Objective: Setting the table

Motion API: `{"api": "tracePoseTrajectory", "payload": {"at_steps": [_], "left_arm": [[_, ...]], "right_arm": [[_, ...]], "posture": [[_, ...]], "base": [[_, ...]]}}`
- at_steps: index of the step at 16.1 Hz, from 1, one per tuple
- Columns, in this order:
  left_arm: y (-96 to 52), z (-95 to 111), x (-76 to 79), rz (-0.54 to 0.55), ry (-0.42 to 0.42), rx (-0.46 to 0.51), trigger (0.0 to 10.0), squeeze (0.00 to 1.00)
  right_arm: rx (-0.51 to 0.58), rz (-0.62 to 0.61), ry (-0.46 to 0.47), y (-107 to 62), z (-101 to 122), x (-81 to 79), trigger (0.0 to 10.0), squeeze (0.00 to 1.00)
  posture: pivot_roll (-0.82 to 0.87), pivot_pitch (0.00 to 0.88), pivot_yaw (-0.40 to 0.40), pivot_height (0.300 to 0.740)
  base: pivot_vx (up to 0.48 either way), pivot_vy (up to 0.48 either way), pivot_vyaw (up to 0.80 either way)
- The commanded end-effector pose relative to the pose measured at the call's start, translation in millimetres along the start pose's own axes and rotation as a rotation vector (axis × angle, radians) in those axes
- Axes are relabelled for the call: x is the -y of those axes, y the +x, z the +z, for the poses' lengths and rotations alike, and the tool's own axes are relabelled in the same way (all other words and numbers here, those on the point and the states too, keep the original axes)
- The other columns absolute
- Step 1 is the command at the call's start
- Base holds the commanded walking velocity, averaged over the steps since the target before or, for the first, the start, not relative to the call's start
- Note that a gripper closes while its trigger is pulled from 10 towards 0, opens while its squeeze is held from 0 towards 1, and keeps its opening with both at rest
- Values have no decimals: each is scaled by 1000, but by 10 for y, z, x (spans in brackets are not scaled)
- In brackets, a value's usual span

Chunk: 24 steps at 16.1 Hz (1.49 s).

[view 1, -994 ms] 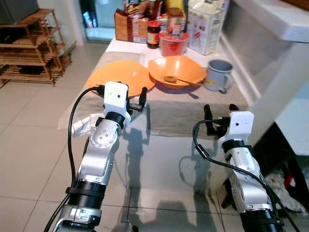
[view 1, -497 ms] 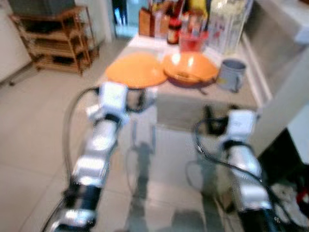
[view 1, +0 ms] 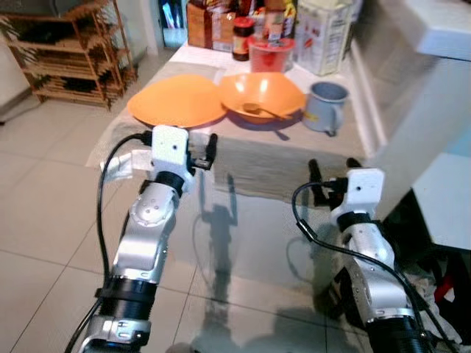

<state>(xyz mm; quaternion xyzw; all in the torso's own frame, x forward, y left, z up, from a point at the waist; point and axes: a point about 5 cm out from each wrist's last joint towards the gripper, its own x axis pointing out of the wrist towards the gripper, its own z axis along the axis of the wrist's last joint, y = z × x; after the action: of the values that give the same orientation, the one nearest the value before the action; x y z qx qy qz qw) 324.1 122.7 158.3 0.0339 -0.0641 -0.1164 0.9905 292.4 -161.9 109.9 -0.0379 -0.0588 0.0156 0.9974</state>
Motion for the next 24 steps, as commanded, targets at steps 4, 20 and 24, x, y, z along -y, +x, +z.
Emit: {"api": "tracePoseTrajectory", "payload": {"at_steps": [4, 20, 24], "left_arm": [[44, 12, 86, -30, -4, 2, 10000, 0], [10, 31, 19, -8, 16, 8, 10000, 0], [5, 31, 25, -9, 15, 9, 10000, 0]], "right_arm": [[13, -23, -6, -6, 42, 59, 10000, 0], [73, 136, 42, 296, 239, -232, 10000, 0], [71, 163, 64, 309, 247, -310, 10000, 0]], "posture": [[-32, 0, 1, 727], [7, 0, -13, 727], [6, 0, -13, 727]], "base": [[213, -289, 0], [251, 0, 0], [0, 0, 0]]}}
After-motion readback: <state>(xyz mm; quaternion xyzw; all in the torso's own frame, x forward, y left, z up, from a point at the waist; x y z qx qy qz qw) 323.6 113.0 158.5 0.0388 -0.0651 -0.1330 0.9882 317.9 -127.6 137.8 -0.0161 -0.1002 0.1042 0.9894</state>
